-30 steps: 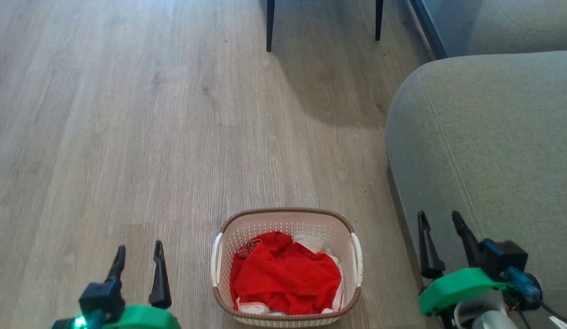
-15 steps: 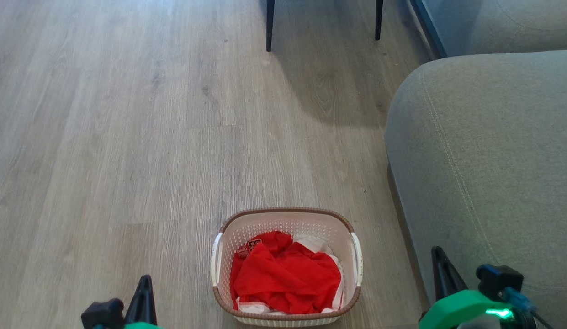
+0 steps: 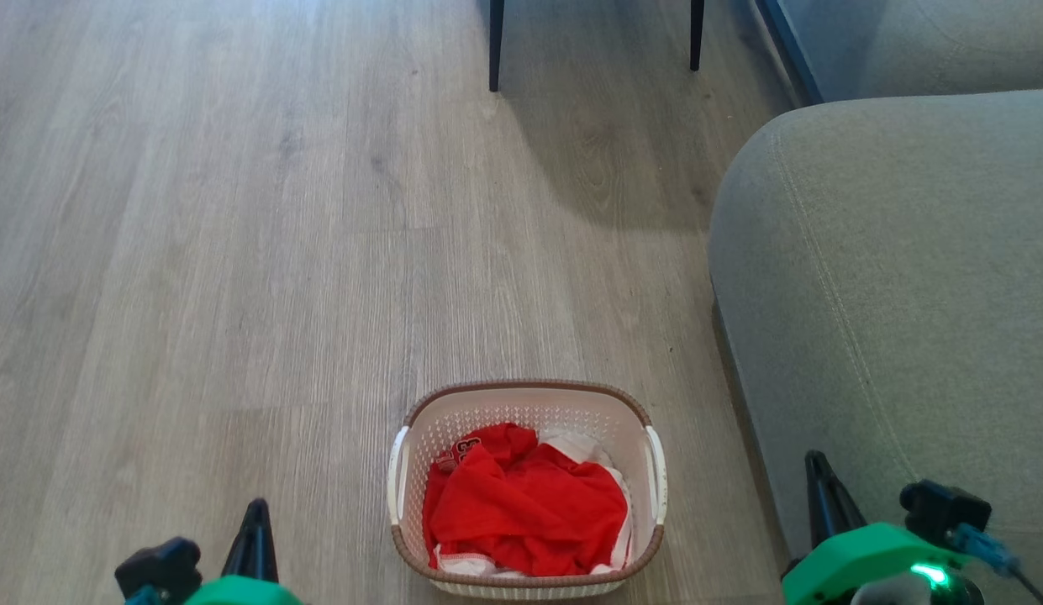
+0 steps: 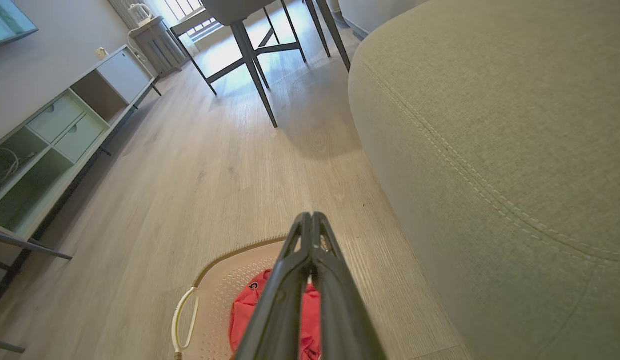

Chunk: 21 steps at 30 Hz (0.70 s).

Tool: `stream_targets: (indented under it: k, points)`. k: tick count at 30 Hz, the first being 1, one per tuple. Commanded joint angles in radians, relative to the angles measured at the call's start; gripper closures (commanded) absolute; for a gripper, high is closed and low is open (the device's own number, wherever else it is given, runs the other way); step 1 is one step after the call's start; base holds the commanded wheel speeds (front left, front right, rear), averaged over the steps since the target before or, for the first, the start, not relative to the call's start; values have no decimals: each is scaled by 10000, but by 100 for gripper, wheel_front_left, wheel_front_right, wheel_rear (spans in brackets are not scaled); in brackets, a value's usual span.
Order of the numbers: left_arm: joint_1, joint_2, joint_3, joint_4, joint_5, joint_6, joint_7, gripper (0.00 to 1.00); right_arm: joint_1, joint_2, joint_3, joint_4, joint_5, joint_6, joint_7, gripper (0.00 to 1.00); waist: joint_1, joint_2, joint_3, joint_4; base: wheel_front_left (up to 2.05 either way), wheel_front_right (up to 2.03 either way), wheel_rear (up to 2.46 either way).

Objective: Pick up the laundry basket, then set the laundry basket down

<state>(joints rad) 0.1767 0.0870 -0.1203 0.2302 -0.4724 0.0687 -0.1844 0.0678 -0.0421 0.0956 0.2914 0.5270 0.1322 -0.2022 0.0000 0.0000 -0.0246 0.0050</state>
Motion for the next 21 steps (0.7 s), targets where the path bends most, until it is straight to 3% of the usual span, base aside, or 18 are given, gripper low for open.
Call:
stream_targets:
  k: [1,21]
  points:
    - [-530,-21,187,-281,-314,-109,78,100,-500,-156,-69,-346,319,-3,116,100,0,0,5,0,0,0,0]
    - [-993,-80,606,-196,-2539,-487,649,100,-742,-232,-347,-379,2530,-5,623,100,0,0,59,-10,0,0,0]
